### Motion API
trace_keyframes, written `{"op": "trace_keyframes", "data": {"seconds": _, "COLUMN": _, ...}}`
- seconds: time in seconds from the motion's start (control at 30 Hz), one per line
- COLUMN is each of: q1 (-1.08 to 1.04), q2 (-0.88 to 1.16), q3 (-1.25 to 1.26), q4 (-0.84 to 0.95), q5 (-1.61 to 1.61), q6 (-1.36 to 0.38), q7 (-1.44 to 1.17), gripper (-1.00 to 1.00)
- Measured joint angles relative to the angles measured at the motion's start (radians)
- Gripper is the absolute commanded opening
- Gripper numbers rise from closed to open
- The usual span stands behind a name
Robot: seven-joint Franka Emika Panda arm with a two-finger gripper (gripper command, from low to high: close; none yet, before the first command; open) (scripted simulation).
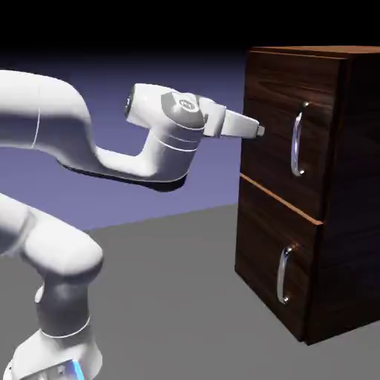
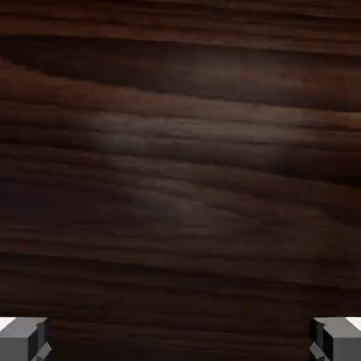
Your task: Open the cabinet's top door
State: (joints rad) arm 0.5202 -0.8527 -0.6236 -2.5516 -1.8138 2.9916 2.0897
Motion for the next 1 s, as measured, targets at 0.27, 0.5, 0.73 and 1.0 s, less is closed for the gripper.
{"op": "trace_keyframes", "data": {"seconds": 0.27, "q1": 0.098, "q2": -0.054, "q3": -0.12, "q4": 0.05, "q5": -0.348, "q6": -0.009, "q7": 0.259, "gripper": 0.0}}
{"op": "trace_keyframes", "data": {"seconds": 0.5, "q1": 0.183, "q2": -0.102, "q3": -0.224, "q4": 0.093, "q5": -0.652, "q6": -0.016, "q7": 0.485, "gripper": 0.0}}
{"op": "trace_keyframes", "data": {"seconds": 0.73, "q1": 0.268, "q2": -0.149, "q3": -0.329, "q4": 0.136, "q5": -0.957, "q6": -0.024, "q7": 0.712, "gripper": 0.0}}
{"op": "trace_keyframes", "data": {"seconds": 1.0, "q1": 0.45, "q2": -0.08, "q3": -0.436, "q4": 0.257, "q5": -1.005, "q6": -0.069, "q7": 0.743, "gripper": -1.0}}
